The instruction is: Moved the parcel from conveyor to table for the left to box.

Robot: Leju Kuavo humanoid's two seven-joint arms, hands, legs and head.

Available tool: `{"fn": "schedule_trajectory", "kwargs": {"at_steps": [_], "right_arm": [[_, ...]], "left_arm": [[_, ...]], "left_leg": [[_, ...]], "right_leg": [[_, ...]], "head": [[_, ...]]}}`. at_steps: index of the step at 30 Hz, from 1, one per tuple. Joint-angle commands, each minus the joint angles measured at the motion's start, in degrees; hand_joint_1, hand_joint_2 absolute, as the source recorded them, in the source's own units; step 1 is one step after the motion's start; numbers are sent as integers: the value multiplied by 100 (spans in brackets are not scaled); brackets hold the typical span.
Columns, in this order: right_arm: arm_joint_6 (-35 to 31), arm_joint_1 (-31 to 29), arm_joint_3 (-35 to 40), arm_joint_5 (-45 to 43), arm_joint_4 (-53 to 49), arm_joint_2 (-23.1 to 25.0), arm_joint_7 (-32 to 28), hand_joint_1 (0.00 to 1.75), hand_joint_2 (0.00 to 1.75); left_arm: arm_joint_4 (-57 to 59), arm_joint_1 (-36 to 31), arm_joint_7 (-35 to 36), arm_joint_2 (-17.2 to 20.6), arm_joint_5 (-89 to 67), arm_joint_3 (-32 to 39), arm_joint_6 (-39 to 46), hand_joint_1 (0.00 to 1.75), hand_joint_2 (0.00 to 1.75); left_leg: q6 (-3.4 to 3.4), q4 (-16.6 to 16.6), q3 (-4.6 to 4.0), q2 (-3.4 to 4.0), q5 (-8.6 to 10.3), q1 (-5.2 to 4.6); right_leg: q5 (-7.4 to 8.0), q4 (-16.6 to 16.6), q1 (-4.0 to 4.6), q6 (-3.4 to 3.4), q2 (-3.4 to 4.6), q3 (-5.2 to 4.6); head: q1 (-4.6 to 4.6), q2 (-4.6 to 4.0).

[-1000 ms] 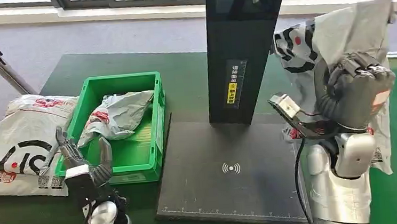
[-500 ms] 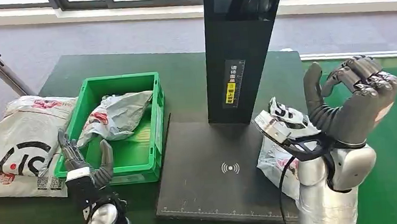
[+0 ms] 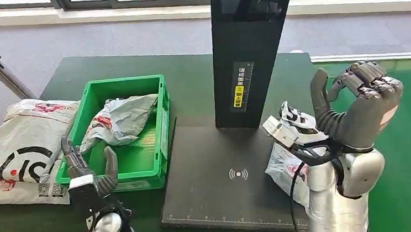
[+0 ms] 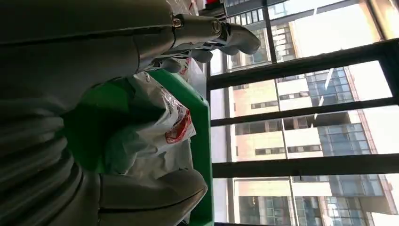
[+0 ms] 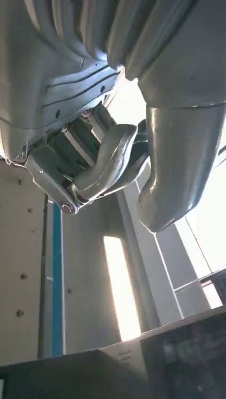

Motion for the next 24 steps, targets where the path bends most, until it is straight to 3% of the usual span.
{"fn": "schedule_trajectory", "kwargs": {"at_steps": [1,4,6,8,9,10,11,12,13,15,17,18,20,24], "right_arm": [[13,42,-364,138,368,173,123,0,175],[13,-44,-593,82,750,140,132,0,175],[13,-195,-629,511,1278,-116,873,0,175],[13,-533,-885,409,2007,-383,1053,0,175],[13,-631,-949,432,2353,-470,1227,0,0],[13,-799,-462,607,3214,-1277,2540,0,0],[13,-897,-162,607,3639,-1596,3181,0,0],[13,-1521,40,607,4590,-1965,3664,0,0],[13,-1119,230,607,4350,-2032,4025,0,0],[13,-1222,247,607,4941,-2221,4445,0,0],[13,-1342,-149,607,5560,-2199,4351,0,0],[13,-1475,-150,607,6137,-2283,4452,0,175],[182,-1798,-493,591,7197,-2256,4416,0,175],[859,-1942,-730,591,7814,-2282,4601,0,175]], "left_arm": [[270,-39,26,8,-59,-19,-146,0,175],[330,-128,26,7,-118,-121,-166,0,175],[324,-188,26,33,-202,-312,-194,0,175],[436,-299,26,38,-257,-514,-108,0,175],[461,-328,26,35,-284,-578,-89,0,175],[536,-396,26,33,-308,-734,-59,0,175],[590,-424,26,22,-310,-775,-44,0,175],[734,-558,26,-1,-351,-760,-51,0,175],[695,-470,26,-18,-317,-822,-12,0,175],[769,-487,26,-19,-313,-843,-22,0,175],[913,-549,26,-35,-304,-825,-64,0,175],[948,-575,26,-41,-305,-806,-81,0,175],[1012,-625,26,-39,-303,-763,-129,0,175],[1192,-737,26,-56,-392,-675,-239,0,175]], "left_leg": [[4,-18,34,14,-6,1],[5,-20,33,8,-5,0],[5,-15,28,0,-2,2],[8,-22,38,5,0,2],[8,-16,28,-1,3,4],[7,-14,28,-3,2,4],[9,-15,28,0,5,3],[5,-6,19,1,2,5],[15,-21,39,15,8,5],[11,-12,27,19,5,2],[22,-14,27,-18,15,-2],[25,-5,21,-33,12,-2],[22,-7,27,-5,9,-9],[17,1,17,-14,11,-8]], "right_leg": [[-1,-21,4,-7,2,33],[-3,-23,4,-8,-5,34],[-1,-21,5,-5,-10,32],[3,-31,6,-5,-8,42],[5,-27,7,-2,-12,35],[4,-25,7,-2,-13,36],[8,-26,6,-1,-11,34],[6,-18,6,1,-4,24],[20,-44,8,4,3,46],[14,-28,4,4,3,30],[18,-39,1,13,-33,50],[11,-29,-1,12,-44,45],[23,-30,-5,19,-13,41],[19,-18,-5,18,-19,24]], "head": [[0,0],[0,0],[0,0],[-2,0],[0,0],[0,0],[0,0],[-2,0],[-2,0],[-4,0],[2,0],[2,0],[-2,0],[0,0]]}}
